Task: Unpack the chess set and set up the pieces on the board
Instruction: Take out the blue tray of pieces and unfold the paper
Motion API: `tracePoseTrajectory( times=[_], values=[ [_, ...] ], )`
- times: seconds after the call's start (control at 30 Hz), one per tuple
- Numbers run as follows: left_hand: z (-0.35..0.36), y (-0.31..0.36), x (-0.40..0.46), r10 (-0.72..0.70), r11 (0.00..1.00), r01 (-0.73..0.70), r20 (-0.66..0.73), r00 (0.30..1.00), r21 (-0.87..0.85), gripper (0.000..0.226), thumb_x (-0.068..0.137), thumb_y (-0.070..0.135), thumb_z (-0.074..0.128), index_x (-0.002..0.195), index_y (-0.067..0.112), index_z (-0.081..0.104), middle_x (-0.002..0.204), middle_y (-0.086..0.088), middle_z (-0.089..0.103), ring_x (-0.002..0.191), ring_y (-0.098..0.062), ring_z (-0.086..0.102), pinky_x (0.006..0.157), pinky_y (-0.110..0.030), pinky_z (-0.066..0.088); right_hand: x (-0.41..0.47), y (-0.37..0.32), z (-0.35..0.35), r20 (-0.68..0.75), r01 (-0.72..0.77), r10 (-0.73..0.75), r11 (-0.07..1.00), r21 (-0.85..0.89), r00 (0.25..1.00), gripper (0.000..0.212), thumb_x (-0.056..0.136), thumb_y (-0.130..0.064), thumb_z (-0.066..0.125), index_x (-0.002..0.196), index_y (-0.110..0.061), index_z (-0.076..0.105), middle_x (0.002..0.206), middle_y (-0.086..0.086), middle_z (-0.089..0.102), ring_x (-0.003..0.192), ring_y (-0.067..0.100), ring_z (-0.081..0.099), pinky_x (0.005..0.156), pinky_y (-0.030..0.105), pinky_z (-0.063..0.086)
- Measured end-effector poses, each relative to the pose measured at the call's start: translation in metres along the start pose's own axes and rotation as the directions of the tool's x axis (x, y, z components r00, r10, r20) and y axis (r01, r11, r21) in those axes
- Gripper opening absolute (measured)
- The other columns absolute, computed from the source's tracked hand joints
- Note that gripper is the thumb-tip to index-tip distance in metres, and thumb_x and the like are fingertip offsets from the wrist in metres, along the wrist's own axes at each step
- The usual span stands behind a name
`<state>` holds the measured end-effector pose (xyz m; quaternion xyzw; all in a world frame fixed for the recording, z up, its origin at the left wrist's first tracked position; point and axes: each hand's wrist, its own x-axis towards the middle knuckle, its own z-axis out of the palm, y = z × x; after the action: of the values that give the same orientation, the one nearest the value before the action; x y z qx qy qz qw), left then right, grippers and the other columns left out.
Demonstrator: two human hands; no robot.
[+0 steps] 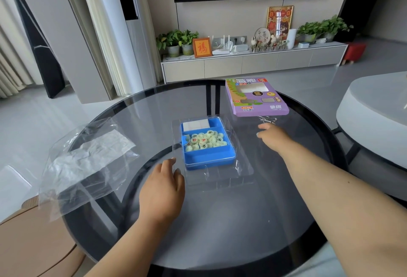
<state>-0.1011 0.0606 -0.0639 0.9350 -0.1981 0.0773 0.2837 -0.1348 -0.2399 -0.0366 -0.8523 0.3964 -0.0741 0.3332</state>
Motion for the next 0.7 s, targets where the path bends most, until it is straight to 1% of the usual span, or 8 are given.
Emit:
tracePoseTrajectory(
  times=[0.07,0.13,0.23,0.3,0.4,0.47,0.57,0.7],
  values=[
    [0.001,-0.001,0.0,0.004,1.0,-0.004,-0.002,1.0,0.002,0.041,0.095,0.03,0.036,0.136,0.023,0.043,0.134,-0.002,0.052,0.111,-0.023,0.056,0.083,-0.033,0.046,-0.007,-0.009,0.001,-0.1,0.077,-0.074,0.997,0.023,0.992,0.032,0.086,-0.019,0.053,0.112,-0.004,0.062,0.118,0.016,0.062,0.109,0.036,0.057,0.095,0.045,0.048],
    [0.001,-0.001,0.0,0.015,1.0,-0.015,0.001,1.0,0.005,0.042,0.095,0.03,0.035,0.136,0.023,0.043,0.135,-0.002,0.052,0.111,-0.023,0.056,0.083,-0.033,0.046,-0.021,-0.024,0.005,-0.187,0.195,-0.185,0.98,0.036,0.965,0.022,0.087,-0.018,0.054,0.094,-0.003,0.068,0.103,0.012,0.067,0.098,0.032,0.06,0.087,0.042,0.053],
    [0.001,-0.002,0.0,0.032,0.999,-0.032,-0.001,0.999,0.003,0.042,0.096,0.031,0.035,0.137,0.024,0.042,0.135,-0.001,0.052,0.111,-0.022,0.056,0.084,-0.033,0.046,-0.036,-0.044,0.017,-0.139,0.273,-0.272,0.962,-0.007,0.952,0.021,0.089,-0.024,0.055,0.085,-0.009,0.069,0.095,0.004,0.066,0.09,0.021,0.06,0.08,0.036,0.053],
    [0.001,-0.002,0.0,0.034,0.999,-0.034,0.007,0.999,0.015,0.043,0.096,0.032,0.034,0.138,0.025,0.04,0.135,-0.002,0.051,0.113,-0.022,0.054,0.084,-0.033,0.045,-0.041,-0.056,0.026,-0.098,0.258,-0.275,0.953,-0.158,0.956,0.028,0.09,-0.03,0.054,0.082,-0.006,0.067,0.097,0.006,0.062,0.093,0.024,0.058,0.075,0.032,0.05],
    [0.004,-0.006,0.001,0.102,0.989,-0.102,0.008,0.995,0.105,0.056,0.091,0.045,0.022,0.142,0.027,0.037,0.135,-0.002,0.048,0.119,-0.022,0.046,0.089,-0.034,0.044,-0.049,-0.069,0.037,-0.026,0.221,-0.244,0.914,-0.34,0.969,0.039,0.09,-0.043,0.049,0.104,-0.01,0.064,0.119,0.012,0.053,0.115,0.029,0.046,0.086,0.035,0.042],
    [0.003,-0.005,0.002,0.167,0.971,-0.177,0.069,0.983,0.163,0.072,0.082,0.052,0.006,0.146,0.029,0.031,0.147,-0.001,0.036,0.131,-0.022,0.035,0.103,-0.036,0.035,-0.052,-0.076,0.043,0.008,0.187,-0.199,0.907,-0.378,0.98,0.058,0.088,-0.054,0.051,0.125,-0.01,0.055,0.132,0.012,0.046,0.123,0.029,0.039,0.094,0.037,0.04],
    [0.003,-0.005,0.003,0.189,0.964,-0.216,0.173,0.967,0.155,0.082,0.074,0.054,-0.009,0.15,0.033,0.014,0.158,0.003,0.013,0.144,-0.016,0.018,0.114,-0.033,0.019,-0.052,-0.086,0.05,0.025,0.074,-0.069,0.928,-0.366,0.997,0.087,0.075,-0.068,0.059,0.137,-0.011,0.041,0.138,0.011,0.038,0.126,0.028,0.035,0.094,0.038,0.04],
    [0.003,-0.006,0.004,0.208,0.959,-0.239,0.192,0.959,0.154,0.083,0.074,0.053,-0.014,0.151,0.033,0.008,0.159,0.004,0.006,0.144,-0.013,0.018,0.114,-0.031,0.016,-0.039,-0.101,0.049,0.117,-0.049,0.109,0.902,-0.43,0.987,0.112,0.058,-0.079,0.064,0.143,-0.012,0.033,0.136,0.014,0.038,0.122,0.03,0.038,0.088,0.037,0.039]
  ],
)
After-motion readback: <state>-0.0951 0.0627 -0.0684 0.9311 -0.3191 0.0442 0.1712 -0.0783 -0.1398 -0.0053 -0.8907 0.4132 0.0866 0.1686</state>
